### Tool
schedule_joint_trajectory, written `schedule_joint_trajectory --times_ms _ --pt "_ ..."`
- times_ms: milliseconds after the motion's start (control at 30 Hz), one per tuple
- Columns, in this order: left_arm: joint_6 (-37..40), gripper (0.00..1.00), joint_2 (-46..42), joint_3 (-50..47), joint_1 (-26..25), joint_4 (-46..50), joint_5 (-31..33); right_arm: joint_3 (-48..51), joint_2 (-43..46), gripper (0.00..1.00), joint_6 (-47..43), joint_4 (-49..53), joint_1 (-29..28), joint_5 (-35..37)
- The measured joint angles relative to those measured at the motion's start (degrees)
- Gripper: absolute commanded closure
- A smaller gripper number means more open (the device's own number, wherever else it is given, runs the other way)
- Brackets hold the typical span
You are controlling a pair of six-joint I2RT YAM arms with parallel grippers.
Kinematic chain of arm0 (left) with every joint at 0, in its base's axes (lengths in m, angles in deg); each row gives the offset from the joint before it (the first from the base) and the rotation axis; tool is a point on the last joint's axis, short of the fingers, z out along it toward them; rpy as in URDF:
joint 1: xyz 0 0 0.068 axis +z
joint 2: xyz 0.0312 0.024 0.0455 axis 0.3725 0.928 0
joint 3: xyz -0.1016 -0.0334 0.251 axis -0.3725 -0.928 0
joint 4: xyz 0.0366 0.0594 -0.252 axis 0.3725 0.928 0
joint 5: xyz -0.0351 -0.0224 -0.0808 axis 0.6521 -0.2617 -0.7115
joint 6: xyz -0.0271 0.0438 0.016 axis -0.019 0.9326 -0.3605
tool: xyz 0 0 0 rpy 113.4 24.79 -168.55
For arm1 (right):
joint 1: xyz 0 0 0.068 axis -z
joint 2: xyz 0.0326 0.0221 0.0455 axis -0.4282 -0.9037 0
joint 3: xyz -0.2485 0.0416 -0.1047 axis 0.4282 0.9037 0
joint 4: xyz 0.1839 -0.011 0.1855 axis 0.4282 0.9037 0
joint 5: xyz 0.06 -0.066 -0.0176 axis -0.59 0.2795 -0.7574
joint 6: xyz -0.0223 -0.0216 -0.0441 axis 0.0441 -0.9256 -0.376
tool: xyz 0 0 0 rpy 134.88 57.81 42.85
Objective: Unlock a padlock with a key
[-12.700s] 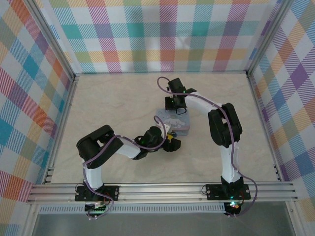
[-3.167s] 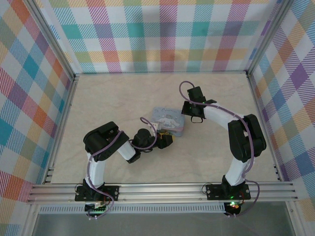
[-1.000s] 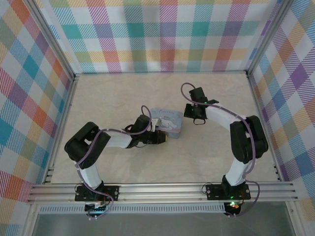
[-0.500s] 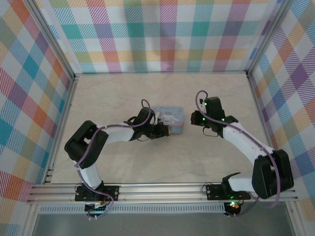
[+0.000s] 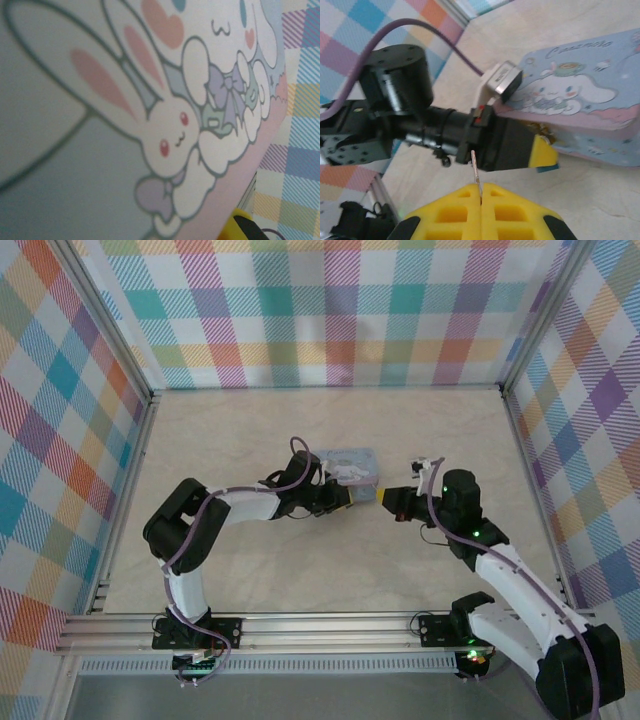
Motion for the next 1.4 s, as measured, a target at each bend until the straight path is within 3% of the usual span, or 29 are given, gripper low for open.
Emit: schedule_joint_trajectory --times_ms 433,1400 --pt "-3.2 0.97 0.1 0.3 0.2 -2.7 -1.7 10.4 1.3 1.00 8.9 -12.0 0.0 -3.4" --pt "-6.7 0.96 0.2 -0.2 0.7 -9.4 -4.1 17.4 -31.8 1.00 37.1 -54.4 -0.9 -0.6"
